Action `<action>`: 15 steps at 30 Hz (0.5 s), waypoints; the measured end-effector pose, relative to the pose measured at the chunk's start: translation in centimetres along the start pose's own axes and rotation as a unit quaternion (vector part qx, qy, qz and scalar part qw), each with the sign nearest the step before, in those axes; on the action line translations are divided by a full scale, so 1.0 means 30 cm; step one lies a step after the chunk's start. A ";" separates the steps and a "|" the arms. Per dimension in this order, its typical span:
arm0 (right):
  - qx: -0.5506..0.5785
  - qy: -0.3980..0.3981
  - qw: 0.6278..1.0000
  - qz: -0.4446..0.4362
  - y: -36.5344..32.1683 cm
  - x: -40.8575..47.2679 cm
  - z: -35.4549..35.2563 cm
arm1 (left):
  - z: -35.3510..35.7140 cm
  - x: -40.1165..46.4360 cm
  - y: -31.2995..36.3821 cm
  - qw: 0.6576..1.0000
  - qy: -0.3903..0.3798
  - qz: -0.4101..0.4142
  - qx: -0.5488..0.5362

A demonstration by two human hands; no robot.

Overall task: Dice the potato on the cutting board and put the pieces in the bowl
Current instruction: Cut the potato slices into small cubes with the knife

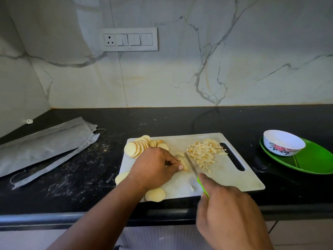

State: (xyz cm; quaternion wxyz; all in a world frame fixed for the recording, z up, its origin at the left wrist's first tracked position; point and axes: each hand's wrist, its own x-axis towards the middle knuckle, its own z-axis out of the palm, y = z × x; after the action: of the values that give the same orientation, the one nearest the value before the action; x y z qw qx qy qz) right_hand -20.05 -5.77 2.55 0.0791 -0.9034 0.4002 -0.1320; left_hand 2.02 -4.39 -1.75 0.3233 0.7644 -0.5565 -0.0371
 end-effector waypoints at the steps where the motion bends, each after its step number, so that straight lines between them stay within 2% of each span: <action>1: -0.003 0.012 1.000 -0.004 -0.012 0.021 0.009 | -0.003 -0.004 -0.001 1.000 -0.003 0.001 0.004; 7: -0.006 0.016 1.000 -0.024 -0.035 0.072 0.071 | -0.008 0.005 -0.002 0.999 -0.005 -0.025 -0.019; 12: -0.010 -0.050 0.999 -0.017 -0.013 0.037 0.064 | -0.003 0.011 -0.007 0.998 -0.010 -0.045 -0.030; 15: -0.001 -0.047 0.999 -0.014 0.012 -0.028 0.065 | -0.003 0.013 -0.007 0.998 -0.011 -0.052 -0.034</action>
State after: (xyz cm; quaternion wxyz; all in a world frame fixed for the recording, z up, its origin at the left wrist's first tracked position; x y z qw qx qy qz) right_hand -20.25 -5.30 0.45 0.0946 -0.9144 0.3832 -0.0899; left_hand 2.40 -4.66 -1.67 0.3404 0.7806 -0.5180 -0.0811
